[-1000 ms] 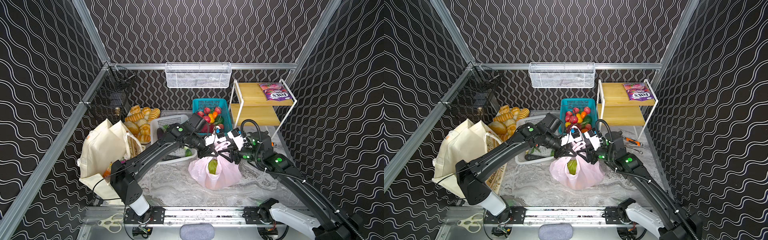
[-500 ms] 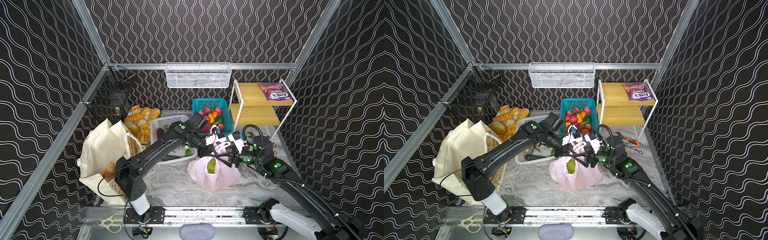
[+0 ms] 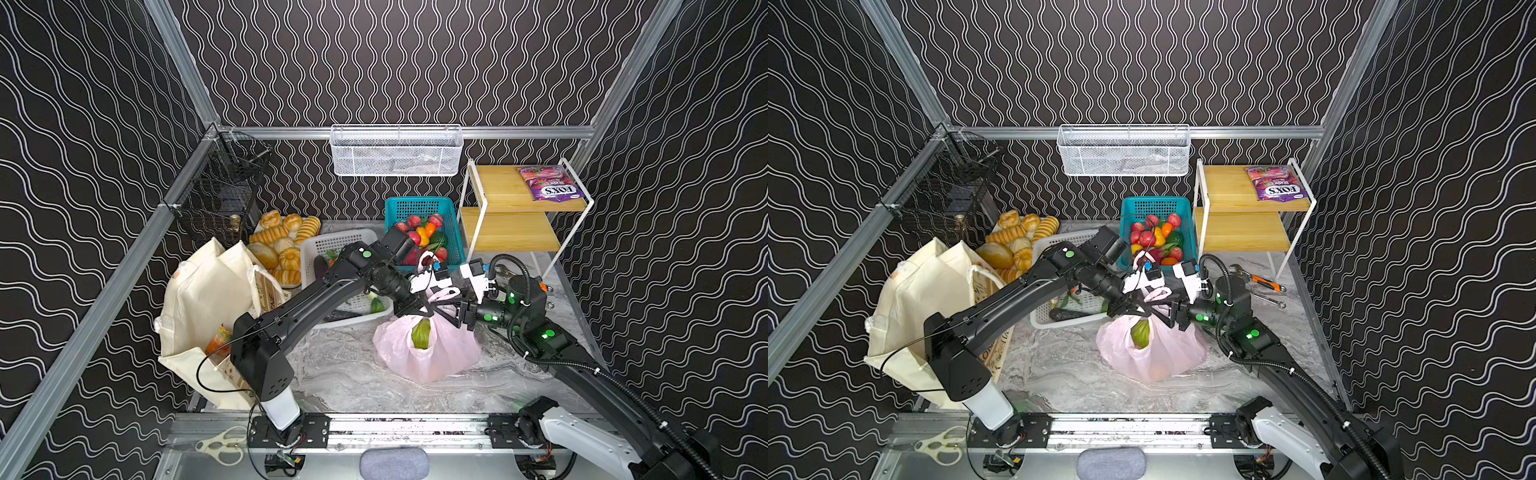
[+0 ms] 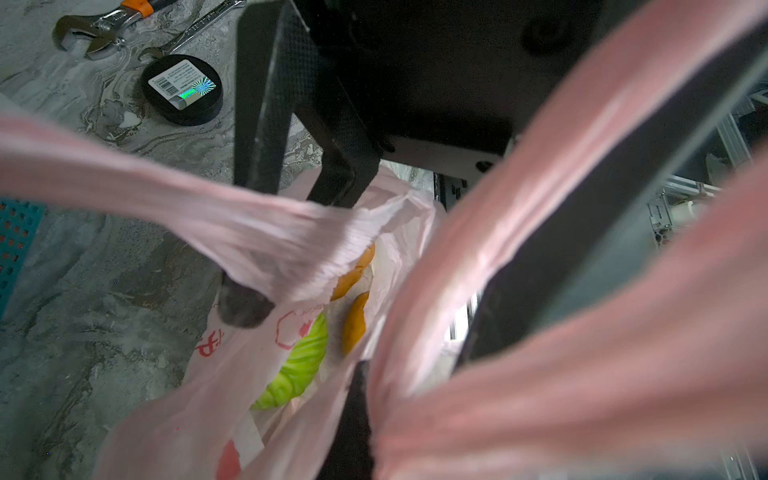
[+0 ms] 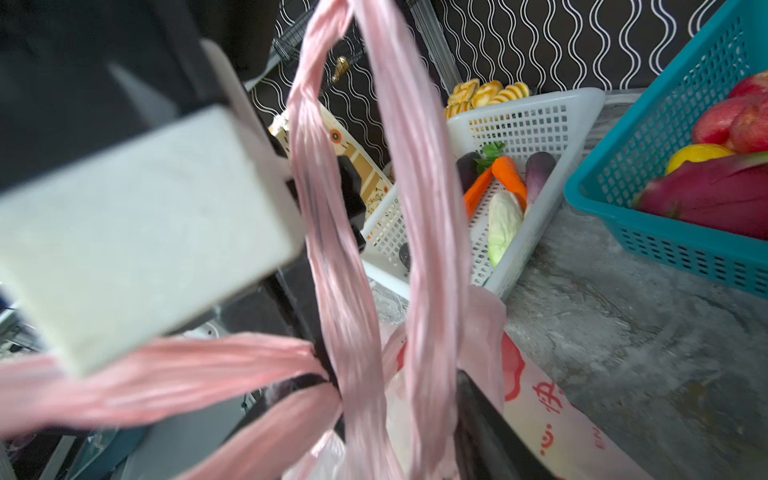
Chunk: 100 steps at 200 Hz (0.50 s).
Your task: Place the mixed food into the grocery bags and tie them
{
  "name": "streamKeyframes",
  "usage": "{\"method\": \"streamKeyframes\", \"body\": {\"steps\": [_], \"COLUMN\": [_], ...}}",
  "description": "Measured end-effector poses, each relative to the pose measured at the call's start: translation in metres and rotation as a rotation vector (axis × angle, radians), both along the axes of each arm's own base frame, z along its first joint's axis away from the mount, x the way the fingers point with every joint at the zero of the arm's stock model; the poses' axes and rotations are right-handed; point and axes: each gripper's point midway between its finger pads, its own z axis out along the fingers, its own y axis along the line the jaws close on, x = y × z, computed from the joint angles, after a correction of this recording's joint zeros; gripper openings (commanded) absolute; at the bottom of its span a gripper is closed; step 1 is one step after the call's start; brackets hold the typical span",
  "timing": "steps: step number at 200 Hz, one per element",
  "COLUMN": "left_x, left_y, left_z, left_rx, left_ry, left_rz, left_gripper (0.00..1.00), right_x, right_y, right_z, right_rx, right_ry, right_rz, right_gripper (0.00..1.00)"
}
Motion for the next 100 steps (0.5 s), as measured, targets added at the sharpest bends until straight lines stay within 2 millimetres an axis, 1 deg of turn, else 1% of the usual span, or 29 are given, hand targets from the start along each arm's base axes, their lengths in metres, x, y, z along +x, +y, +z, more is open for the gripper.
{"method": "streamKeyframes", "body": {"steps": [19, 39, 78, 100], "left_x": [-0.0005, -0.0008, -0.0001, -0.001], "left_y": [0.0005, 0.0007, 0.0003, -0.0011], "left_z": [0.0005, 0.0021, 0.0008, 0.0015], "left_rx": [0.0, -0.004, -0.006, -0.015], "left_ry": [-0.002, -0.005, -0.004, 0.007], "left_rz": [-0.002, -0.002, 0.001, 0.001], "left_gripper": [0.08, 0.09, 0.13, 0.15], "right_x": [0.002, 0.0029, 0.0023, 0.0026], "right_y": [0.0013, 0.0027, 0.0045, 0.0057], "right_z": [0.0019, 0.0022, 0.0031, 0.0051], "right_rx": [0.014, 0.027, 0.051, 0.068], "right_ry": [0.003, 0.019, 0.026, 0.031], "right_rz": [-0.001, 0.001, 0.011, 0.015], "right_gripper": [0.54, 0.58, 0.57, 0.49]}}
